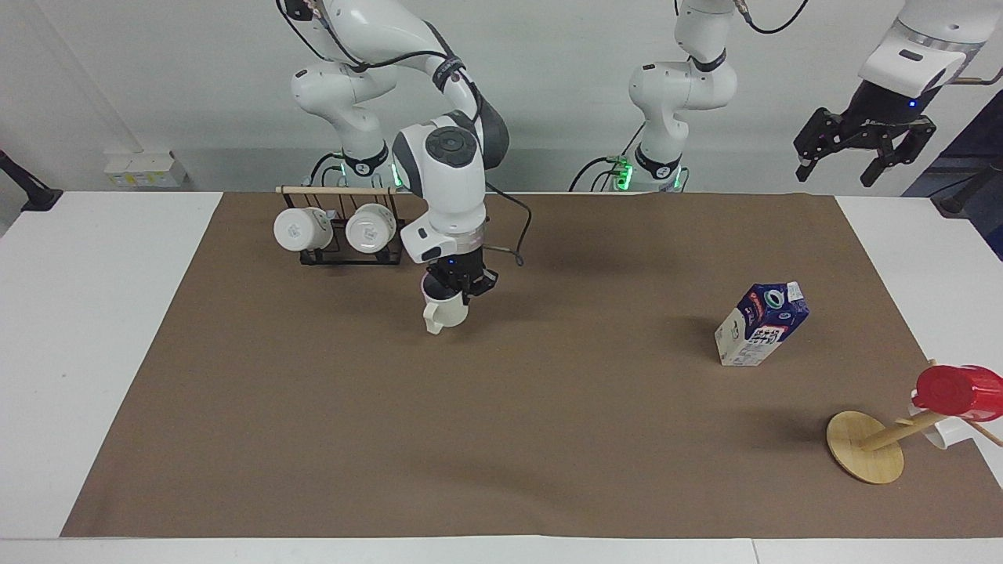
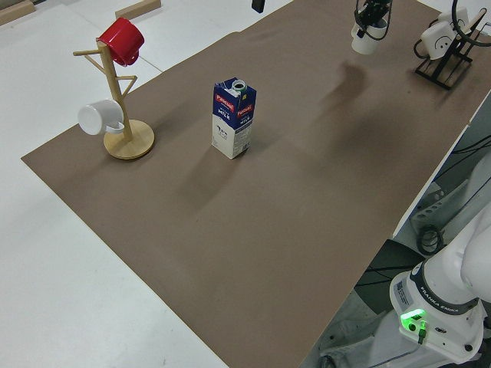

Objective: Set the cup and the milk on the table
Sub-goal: 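Carry the white mug with the right gripper toward the table center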

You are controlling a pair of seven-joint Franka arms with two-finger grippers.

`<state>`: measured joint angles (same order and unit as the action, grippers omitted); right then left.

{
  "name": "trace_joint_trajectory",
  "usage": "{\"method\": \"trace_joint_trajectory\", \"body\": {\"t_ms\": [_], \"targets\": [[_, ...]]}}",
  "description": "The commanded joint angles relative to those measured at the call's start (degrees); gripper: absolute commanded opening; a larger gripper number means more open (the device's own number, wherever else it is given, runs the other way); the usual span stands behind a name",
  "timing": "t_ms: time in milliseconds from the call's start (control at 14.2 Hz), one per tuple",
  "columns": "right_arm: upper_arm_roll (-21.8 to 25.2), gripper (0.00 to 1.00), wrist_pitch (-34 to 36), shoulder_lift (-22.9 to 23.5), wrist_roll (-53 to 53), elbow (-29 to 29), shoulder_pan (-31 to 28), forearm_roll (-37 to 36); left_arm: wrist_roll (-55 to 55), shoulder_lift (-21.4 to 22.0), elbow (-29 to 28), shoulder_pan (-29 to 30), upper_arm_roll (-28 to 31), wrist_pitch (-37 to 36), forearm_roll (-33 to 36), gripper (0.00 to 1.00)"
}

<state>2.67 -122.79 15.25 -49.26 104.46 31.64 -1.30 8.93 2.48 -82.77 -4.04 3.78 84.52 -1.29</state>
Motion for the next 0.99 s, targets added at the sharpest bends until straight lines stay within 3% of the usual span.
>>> {"method": "trace_joint_trajectory", "body": {"t_ms": [0,353,918], "targets": [[0.14,0.0,-2.19,2.42,-2.77,-1.1,1.41,-0.02,-0.58,1.83,-1.87,-0.62,0.26,-0.32,0.5,1.0],[0.14,0.0,-5.09,4.53,-3.47,-0.13,3.52,-0.29,-0.58,2.18,-2.57,-0.71,0.17,-0.32,0.5,1.0],[-0.12,0.0,-6.85,4.26,-3.21,1.88,5.36,0.07,-0.58,2.18,-2.57,-0.62,0.17,-0.32,0.5,1.0]]}}
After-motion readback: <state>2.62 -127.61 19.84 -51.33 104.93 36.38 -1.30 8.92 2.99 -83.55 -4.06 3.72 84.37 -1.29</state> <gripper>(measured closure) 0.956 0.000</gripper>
